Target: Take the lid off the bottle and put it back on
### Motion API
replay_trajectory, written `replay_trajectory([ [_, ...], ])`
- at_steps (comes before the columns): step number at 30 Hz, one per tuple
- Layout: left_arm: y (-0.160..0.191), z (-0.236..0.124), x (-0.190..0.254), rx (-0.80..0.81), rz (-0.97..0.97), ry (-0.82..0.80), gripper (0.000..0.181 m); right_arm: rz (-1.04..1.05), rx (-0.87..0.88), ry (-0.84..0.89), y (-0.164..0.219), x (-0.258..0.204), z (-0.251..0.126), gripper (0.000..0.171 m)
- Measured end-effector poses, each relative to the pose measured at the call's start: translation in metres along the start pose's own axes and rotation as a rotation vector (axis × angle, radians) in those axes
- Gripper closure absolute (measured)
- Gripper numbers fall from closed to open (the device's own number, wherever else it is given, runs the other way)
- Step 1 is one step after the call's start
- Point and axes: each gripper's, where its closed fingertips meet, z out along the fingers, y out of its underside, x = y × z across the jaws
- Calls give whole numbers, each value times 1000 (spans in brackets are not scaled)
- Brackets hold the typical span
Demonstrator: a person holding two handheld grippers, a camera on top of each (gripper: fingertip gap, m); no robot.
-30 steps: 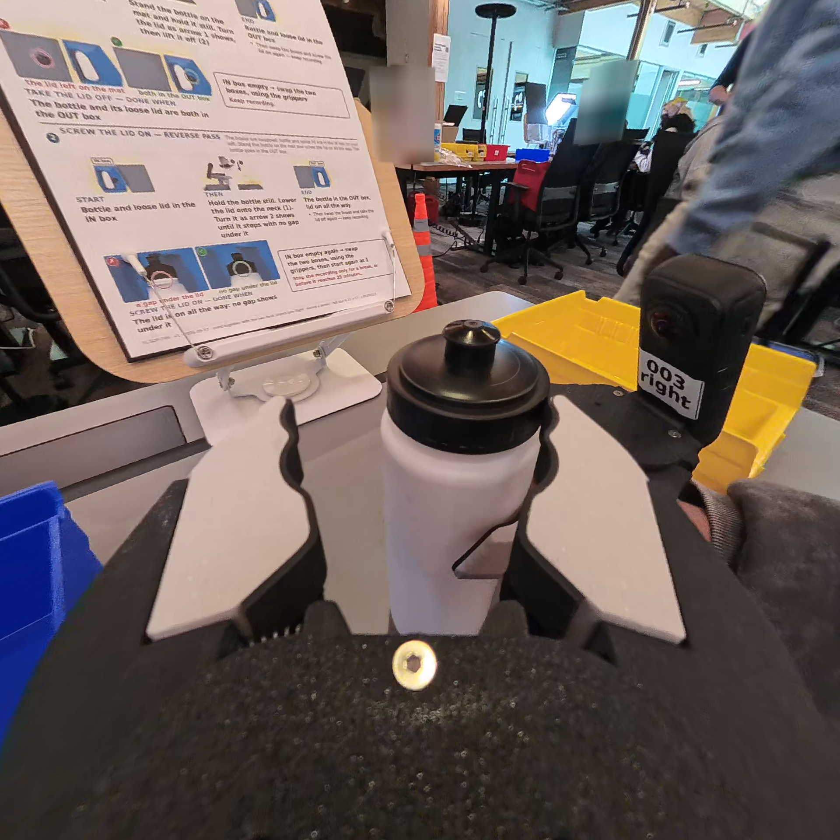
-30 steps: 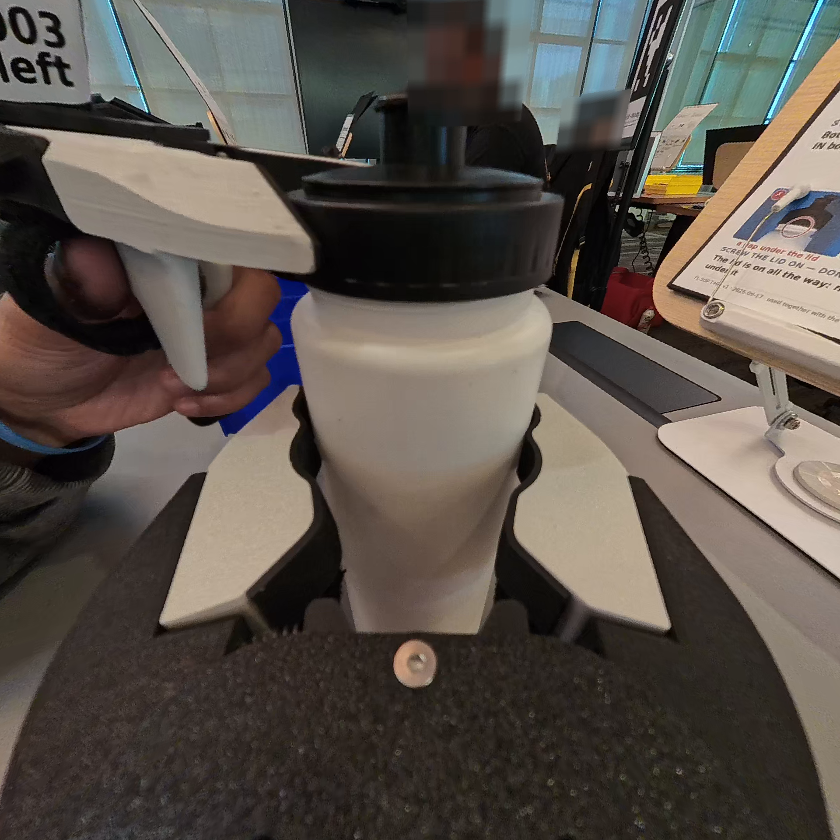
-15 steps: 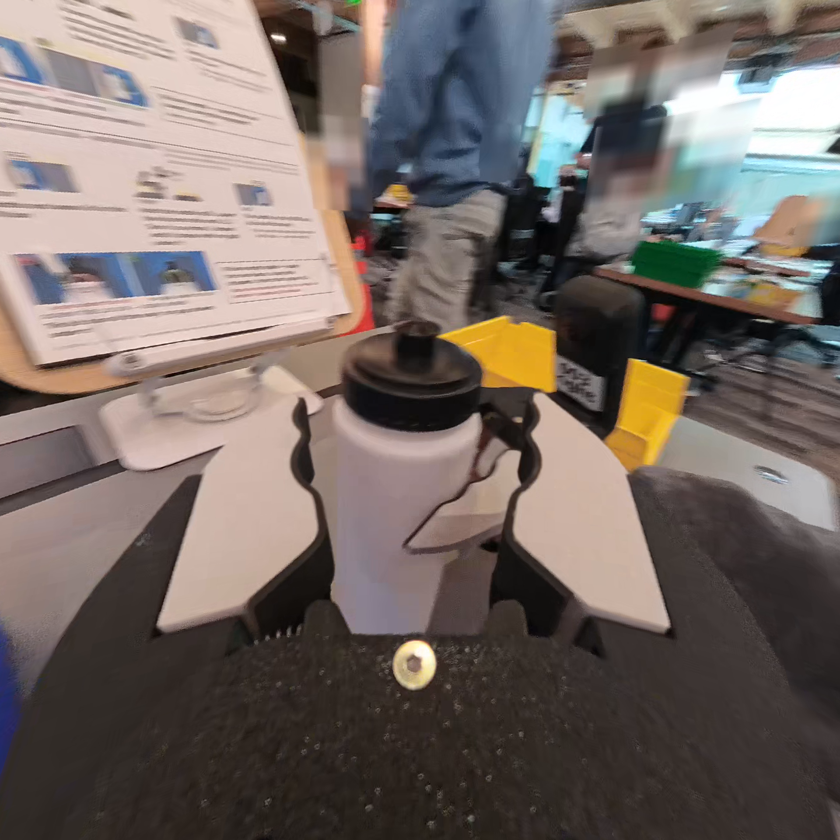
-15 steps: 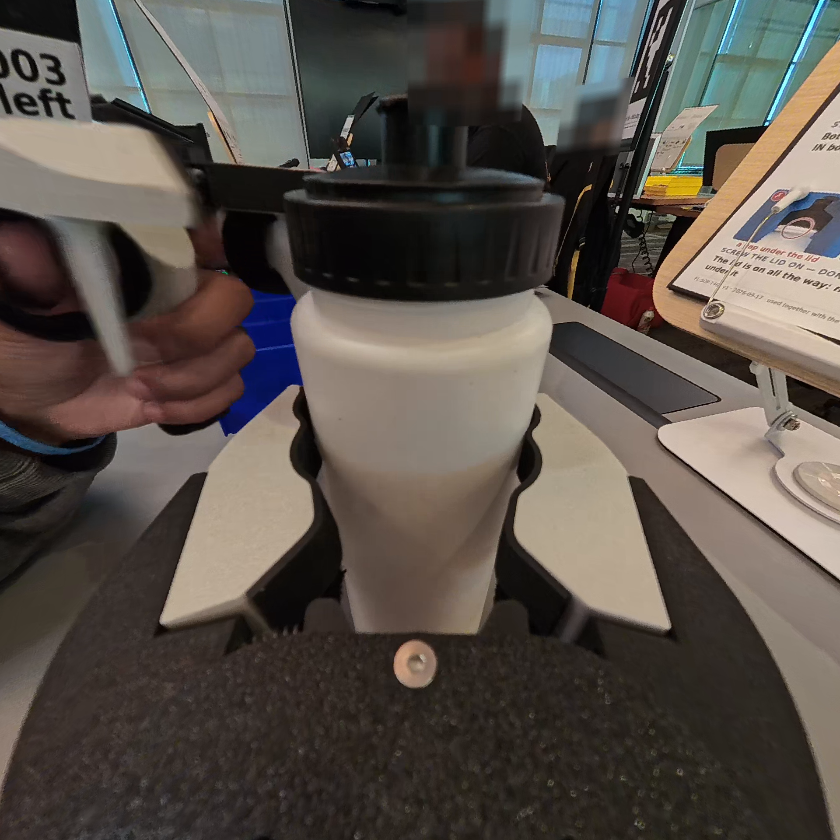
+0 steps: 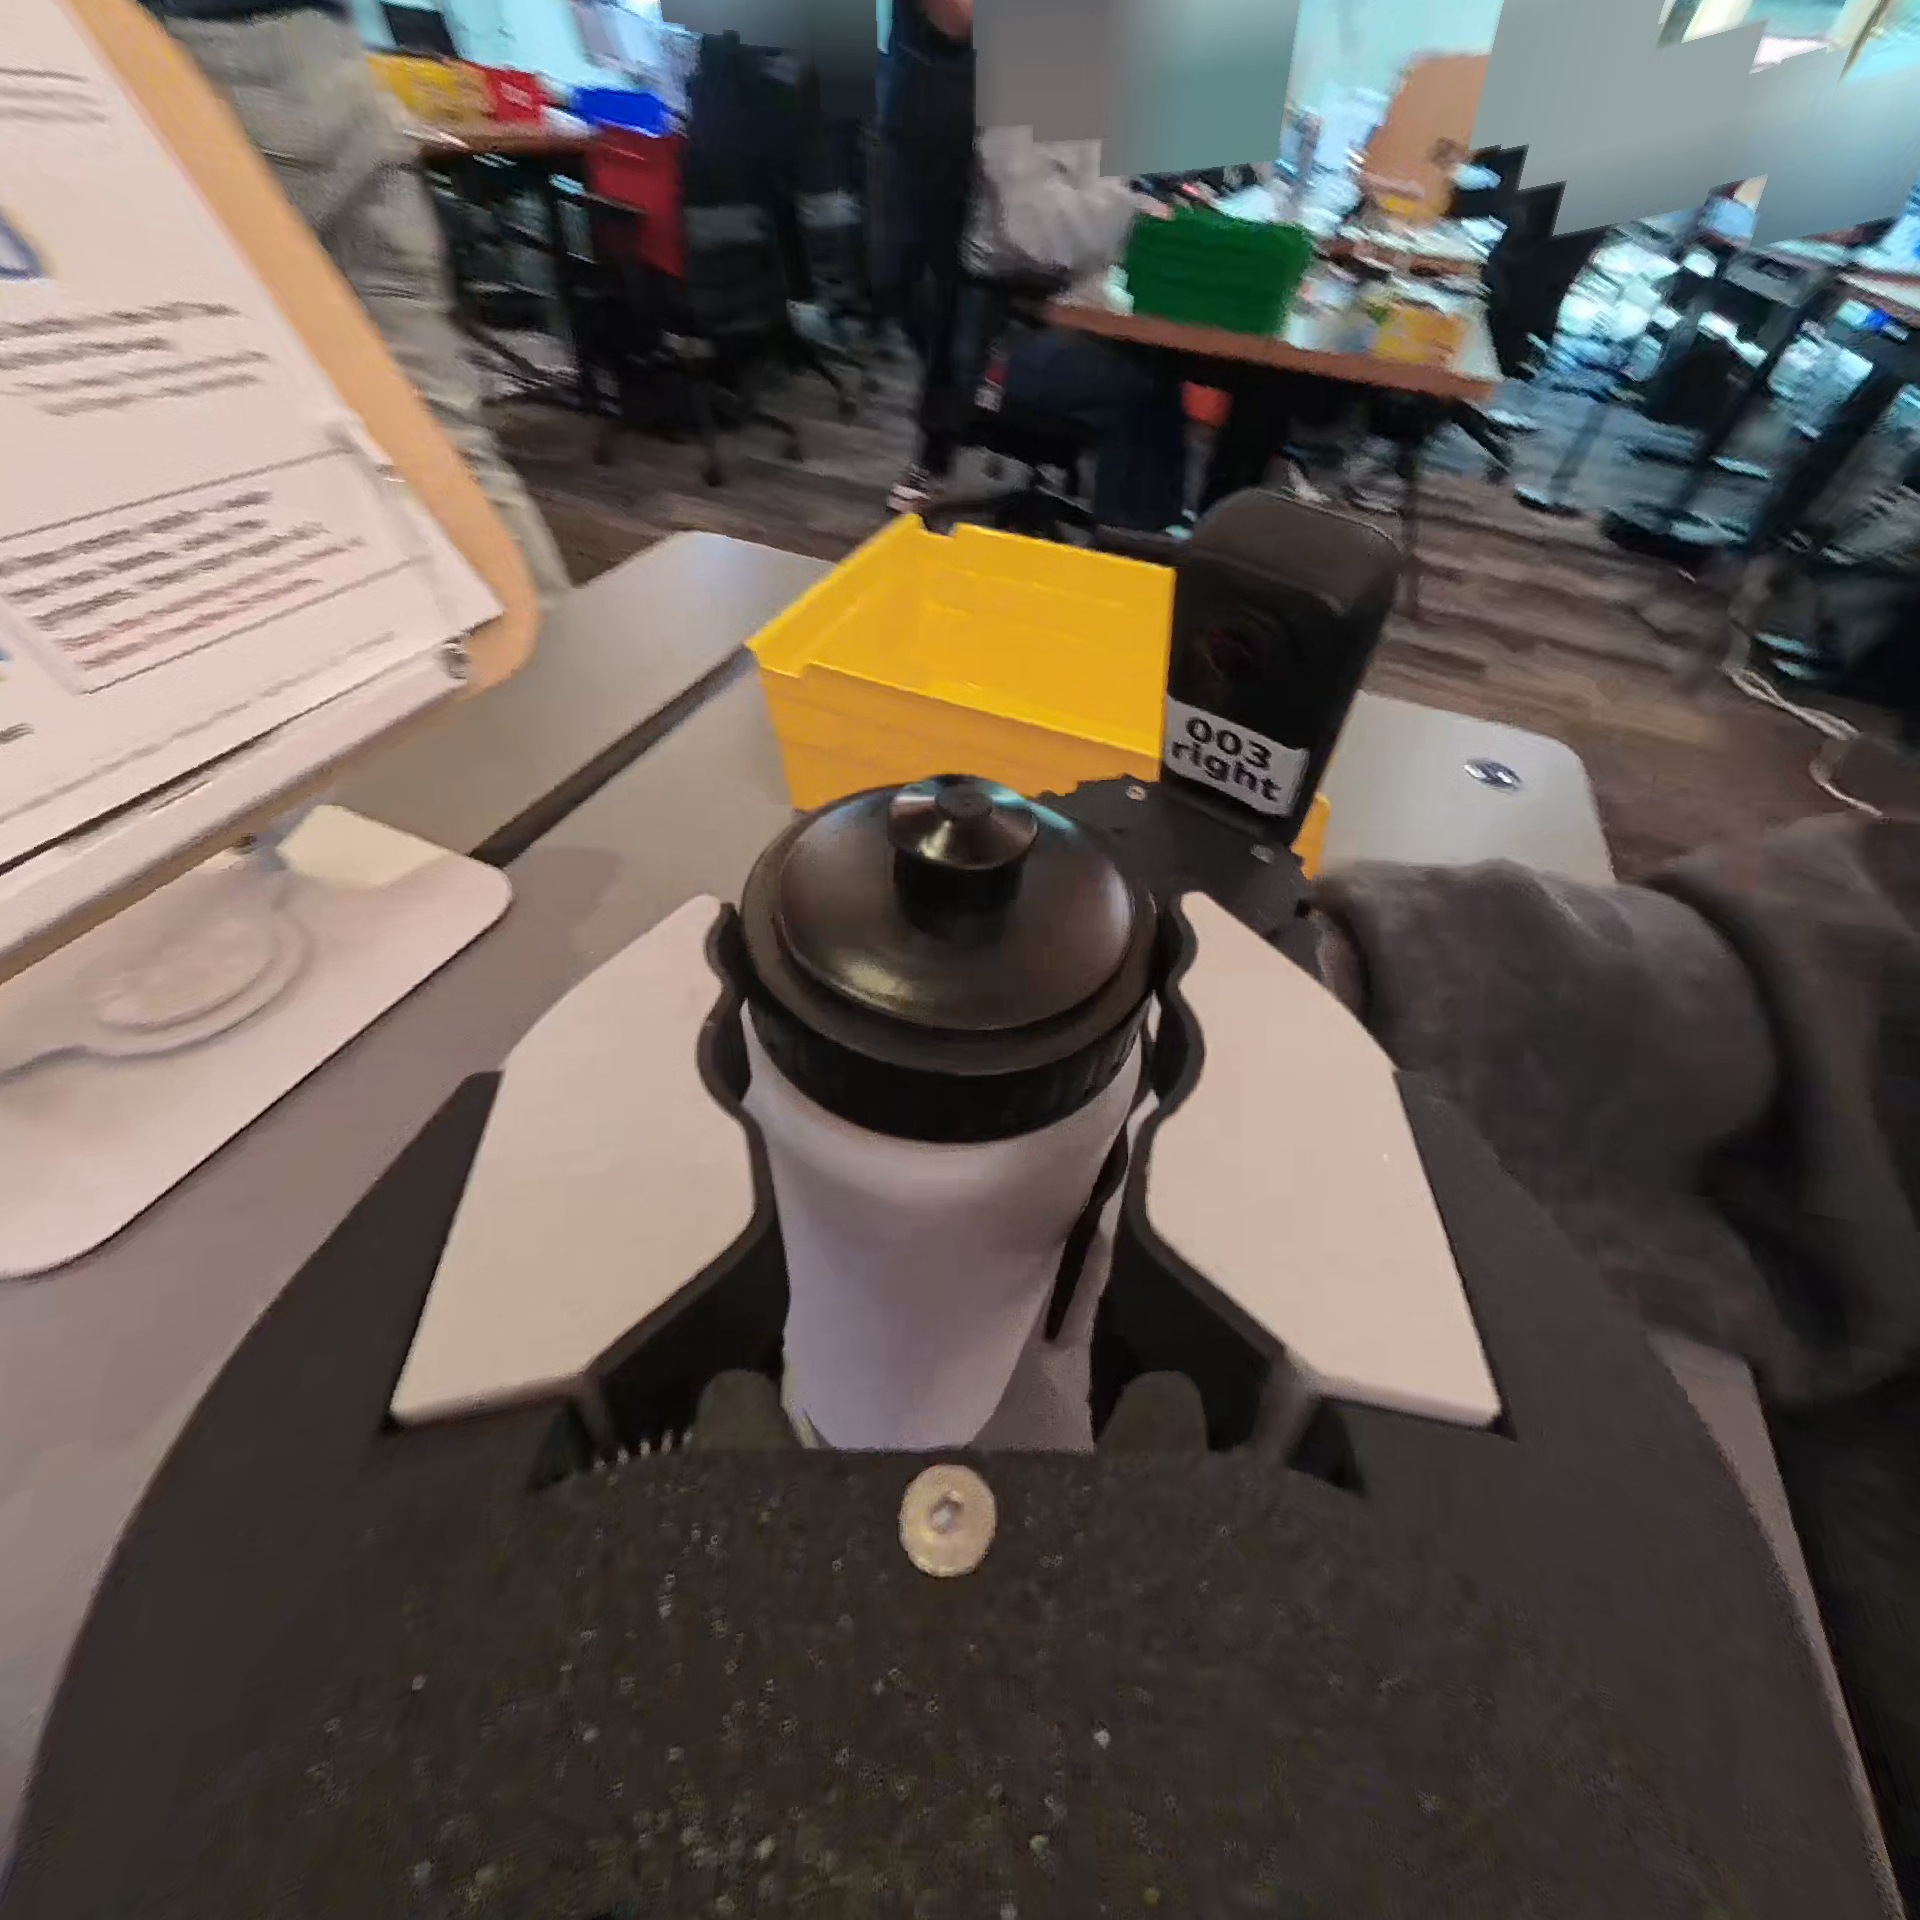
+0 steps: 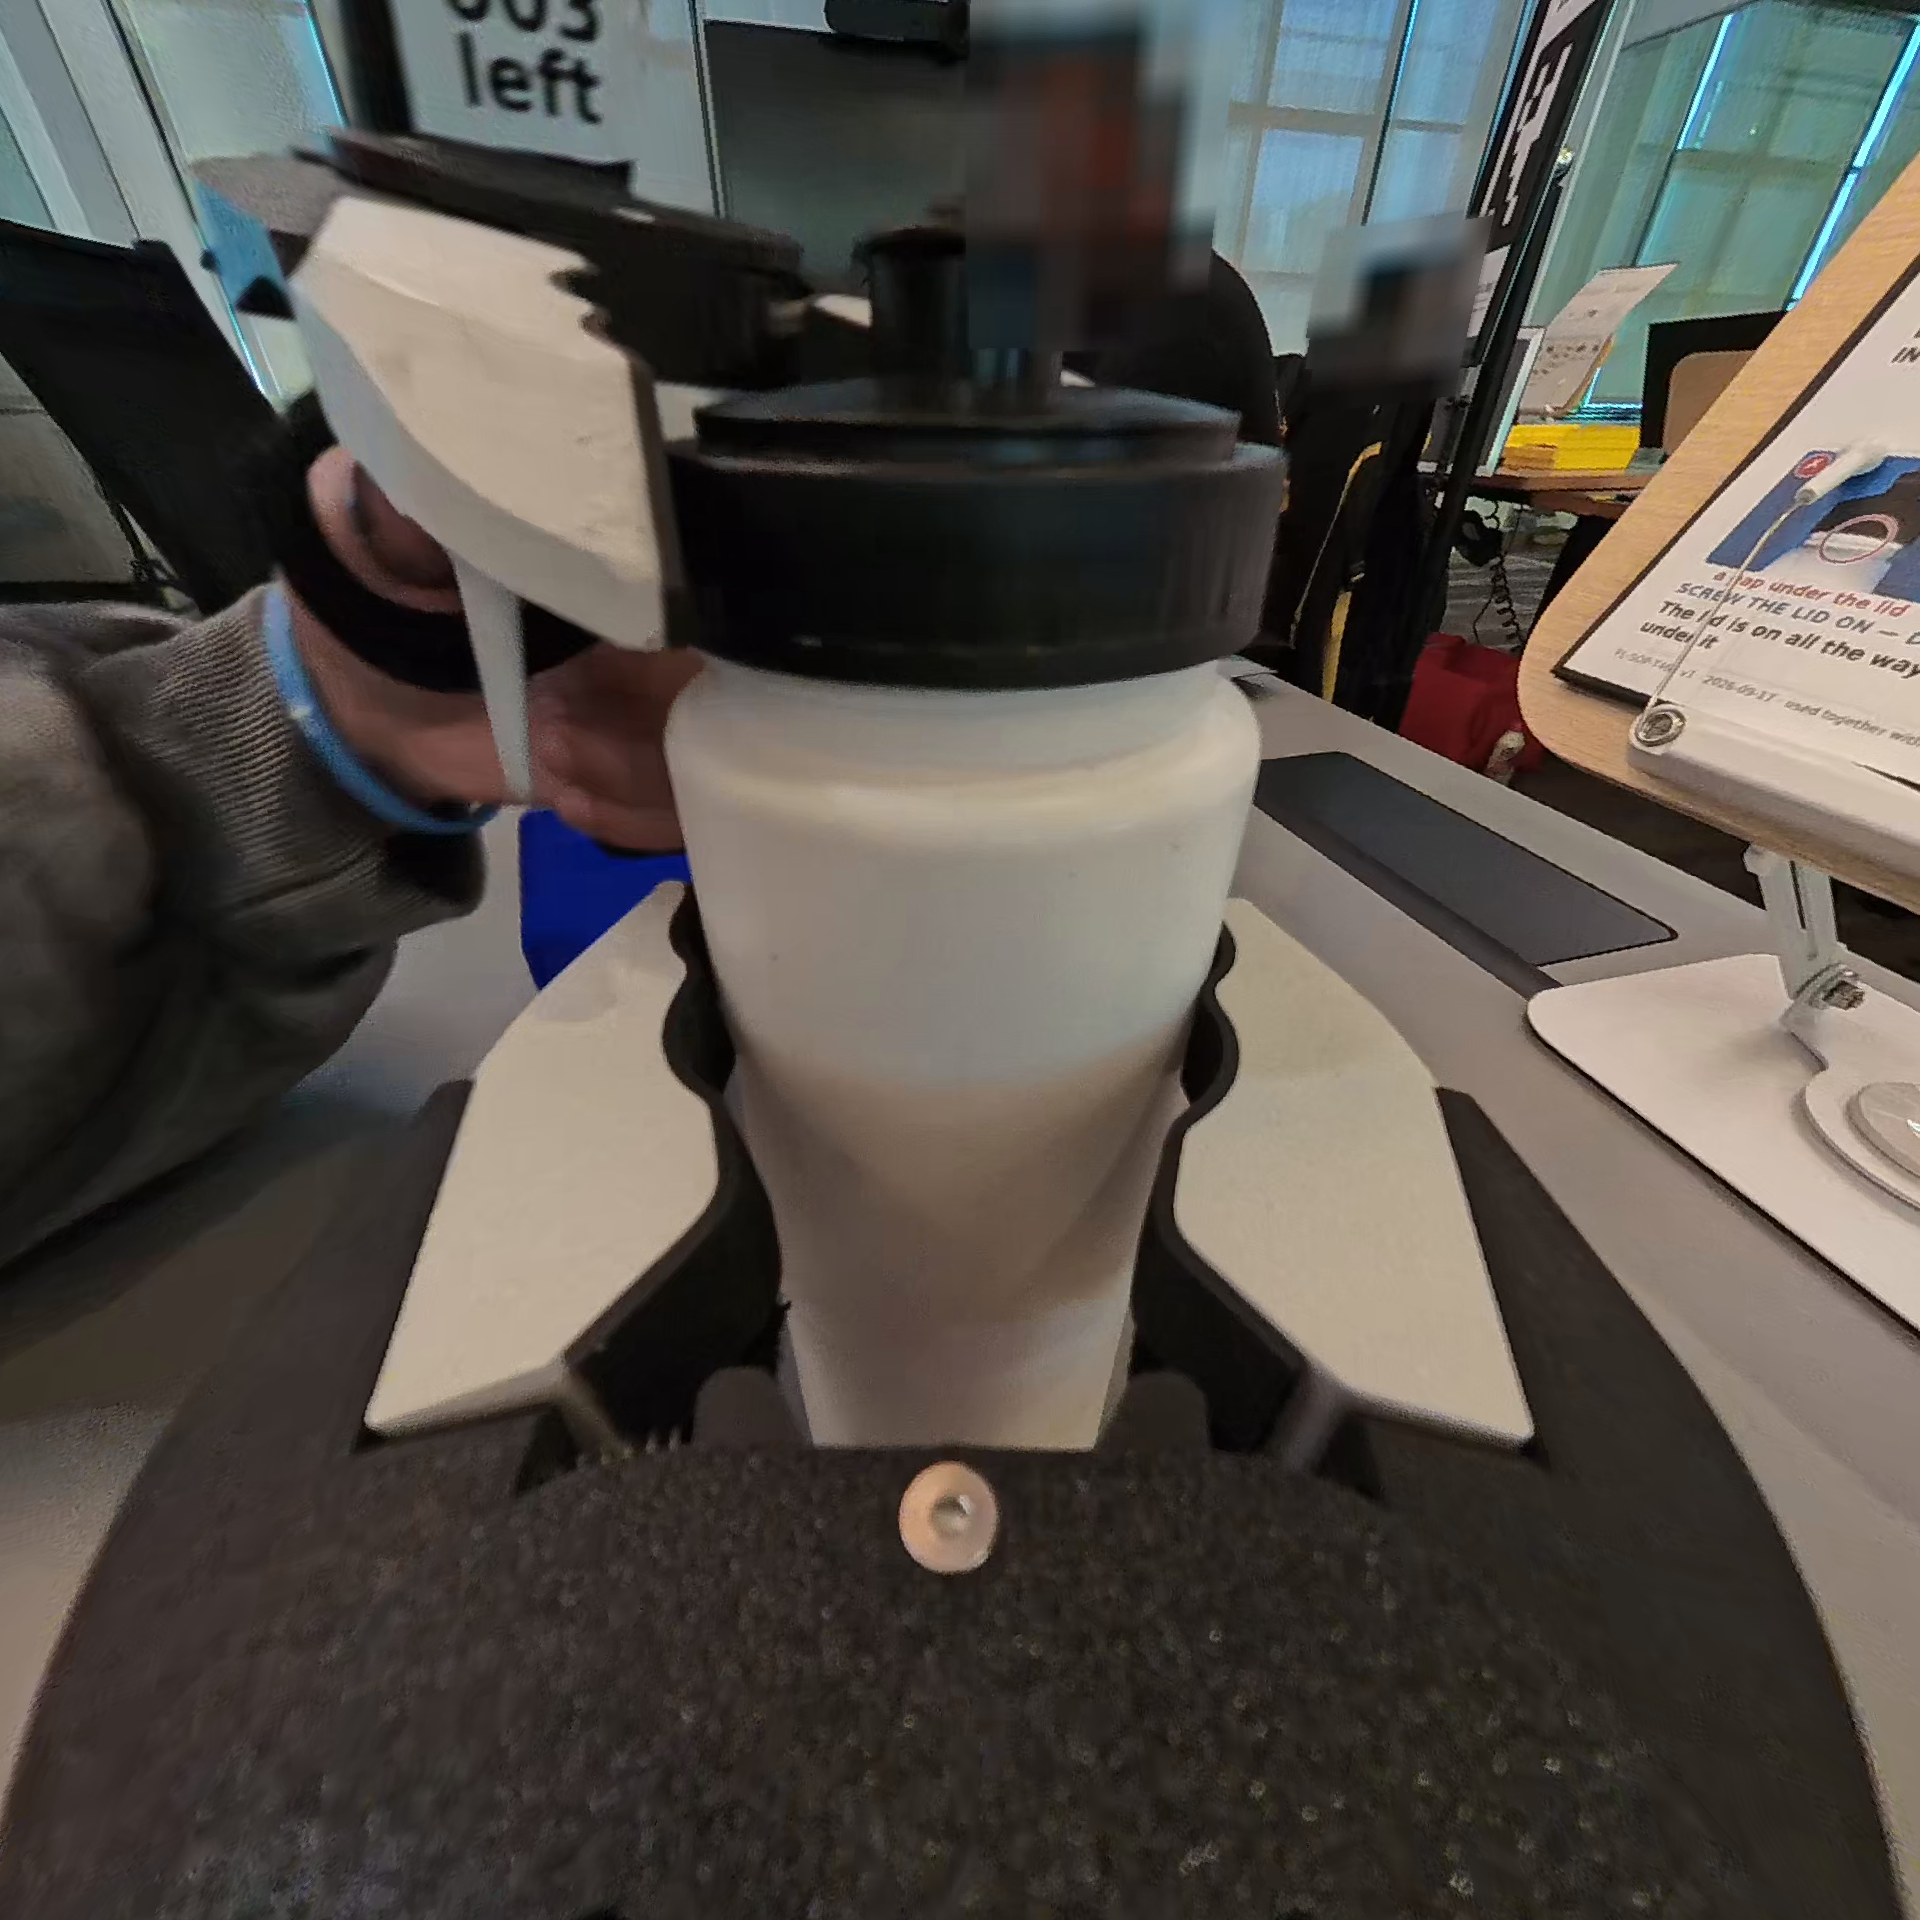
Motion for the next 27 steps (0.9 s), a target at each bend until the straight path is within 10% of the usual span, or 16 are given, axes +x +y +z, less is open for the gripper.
replay_trajectory([
  [6, -3, 3, 0, 33, 3, 93, 106, 17, 10, 1, -1, 3, -1, 84],
  [10, -6, 2, 0, 140, -6, -115, 80, 5, -8, 24, 0, 3, 1, 84],
  [18, -1, -6, -17, 263, -141, -782, 83, 3, -12, 36, 0, 4, 2, 84],
  [27, -2, -5, -25, 242, -189, -1010, 105, 1, -18, 38, 1, 4, 1, 85],
])
